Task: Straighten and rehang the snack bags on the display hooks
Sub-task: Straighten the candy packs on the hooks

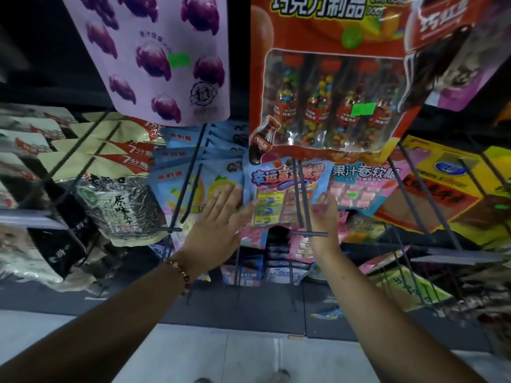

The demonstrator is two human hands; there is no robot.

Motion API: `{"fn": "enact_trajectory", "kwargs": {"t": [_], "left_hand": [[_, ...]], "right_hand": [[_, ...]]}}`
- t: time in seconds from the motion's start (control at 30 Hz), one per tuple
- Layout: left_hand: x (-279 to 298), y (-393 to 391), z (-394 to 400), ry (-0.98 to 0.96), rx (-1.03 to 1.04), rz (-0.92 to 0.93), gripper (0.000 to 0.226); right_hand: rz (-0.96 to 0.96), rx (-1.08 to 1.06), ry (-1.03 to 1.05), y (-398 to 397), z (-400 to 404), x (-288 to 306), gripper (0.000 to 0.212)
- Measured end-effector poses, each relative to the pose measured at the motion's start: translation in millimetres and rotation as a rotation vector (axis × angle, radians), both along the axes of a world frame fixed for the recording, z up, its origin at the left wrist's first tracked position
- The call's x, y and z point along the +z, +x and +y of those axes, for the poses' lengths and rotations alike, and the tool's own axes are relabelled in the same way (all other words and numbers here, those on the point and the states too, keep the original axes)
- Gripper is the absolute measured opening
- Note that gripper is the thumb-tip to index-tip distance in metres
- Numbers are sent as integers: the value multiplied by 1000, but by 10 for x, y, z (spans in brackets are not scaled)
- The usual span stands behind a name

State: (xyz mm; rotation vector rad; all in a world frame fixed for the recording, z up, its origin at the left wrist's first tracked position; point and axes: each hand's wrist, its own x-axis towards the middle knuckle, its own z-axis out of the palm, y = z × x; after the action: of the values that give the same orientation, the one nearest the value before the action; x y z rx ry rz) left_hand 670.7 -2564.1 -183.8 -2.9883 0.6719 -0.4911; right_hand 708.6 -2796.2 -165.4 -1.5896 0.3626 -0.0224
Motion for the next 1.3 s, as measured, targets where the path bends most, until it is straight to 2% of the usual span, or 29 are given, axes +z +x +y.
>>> {"fn": "enact_trajectory", "kwargs": {"t": [0.03,0.13,0.2,0.3,0.37,0.43,0.5,0.57,0.6,0.7,0.8,0.87,0.97,1.03,1.07,1.13,1.2,1.3], "left_hand": [[-11,-66,38,-18,1,-7,73],[-64,-365,94,-188,108,-1,80],[-87,-570,119,-322,271,44,80],[-117,-619,227,-587,458,136,88],[-93,-555,302,-745,471,149,96],[-21,-450,357,-813,434,153,100],[-5,-323,437,-812,407,174,103],[-13,-222,526,-790,372,204,93],[-29,-185,564,-778,351,207,90],[-23,-197,591,-787,329,206,93],[-10,-312,585,-737,301,197,94],[-24,-384,585,-675,309,190,94],[-21,-522,451,-477,256,162,88],[0,-599,272,-425,144,163,80],[23,-619,171,-439,89,172,78],[85,-619,-32,-489,9,227,76],[150,-552,-225,-520,-15,303,77],[263,-411,-464,-564,-3,356,83]], "right_hand": [[-12,5,-22,-63,-11,13,92],[-158,-45,-107,-304,63,-10,49],[-160,-22,-165,-522,246,-82,52],[-180,217,-216,-787,645,-197,44],[-151,322,-208,-837,890,-129,40],[-115,337,-166,-740,1075,-29,39],[-82,287,-140,-584,1171,14,47],[-67,225,-173,-494,1232,86,61],[-57,206,-198,-476,1248,130,61],[-73,161,-207,-459,1219,182,43],[-98,112,-305,-512,1105,181,31],[-127,33,-323,-518,953,161,33],[-83,-139,-209,-490,616,153,26],[-60,-155,-161,-455,401,190,18],[-44,-122,-139,-417,306,201,28],[6,-59,-75,-323,145,196,63],[88,-22,-114,-221,10,225,67],[-8,70,-48,-90,-46,381,73]]}}
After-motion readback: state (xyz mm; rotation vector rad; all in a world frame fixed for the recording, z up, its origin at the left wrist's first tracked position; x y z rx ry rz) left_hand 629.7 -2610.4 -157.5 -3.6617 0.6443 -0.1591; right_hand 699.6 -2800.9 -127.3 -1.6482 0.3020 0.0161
